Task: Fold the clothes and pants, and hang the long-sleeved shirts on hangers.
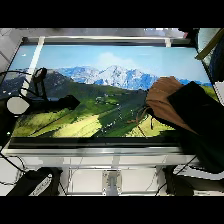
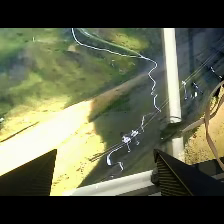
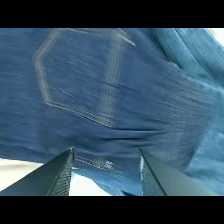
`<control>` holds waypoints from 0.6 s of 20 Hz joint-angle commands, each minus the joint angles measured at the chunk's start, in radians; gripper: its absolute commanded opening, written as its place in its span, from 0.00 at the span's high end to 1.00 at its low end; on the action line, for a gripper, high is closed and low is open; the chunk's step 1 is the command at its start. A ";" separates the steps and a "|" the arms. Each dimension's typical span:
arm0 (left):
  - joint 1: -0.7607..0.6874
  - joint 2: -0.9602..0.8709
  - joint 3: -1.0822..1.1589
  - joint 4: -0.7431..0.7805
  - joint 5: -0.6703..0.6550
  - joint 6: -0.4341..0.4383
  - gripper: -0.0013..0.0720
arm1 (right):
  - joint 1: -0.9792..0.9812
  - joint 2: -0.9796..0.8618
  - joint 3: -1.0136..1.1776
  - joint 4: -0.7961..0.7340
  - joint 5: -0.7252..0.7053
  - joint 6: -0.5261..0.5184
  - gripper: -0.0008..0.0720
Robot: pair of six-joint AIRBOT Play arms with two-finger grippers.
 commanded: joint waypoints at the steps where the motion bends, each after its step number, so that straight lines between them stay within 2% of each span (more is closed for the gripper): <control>1: 0.001 0.000 0.000 0.000 0.000 0.000 0.04 | 0.003 0.002 0.088 0.289 -0.019 -0.002 0.38; 2: 0.001 0.000 0.000 0.000 0.000 0.000 0.04 | 0.015 0.008 0.098 0.478 -0.023 -0.003 0.42; 4: 0.001 0.000 0.000 0.000 0.000 0.000 0.04 | 0.079 0.013 0.098 0.821 -0.024 -0.039 0.84; 5: 0.001 0.000 0.000 0.000 0.000 0.000 0.04 | 0.135 0.013 0.098 0.931 -0.025 -0.089 0.94; 7: 0.001 0.000 0.000 0.000 0.000 0.000 0.04 | 0.262 0.013 0.098 0.980 -0.019 -0.167 0.94; 12: 0.001 0.000 0.000 0.000 0.000 0.000 0.04 | 0.467 0.013 0.098 0.733 -0.009 -0.209 0.94</control>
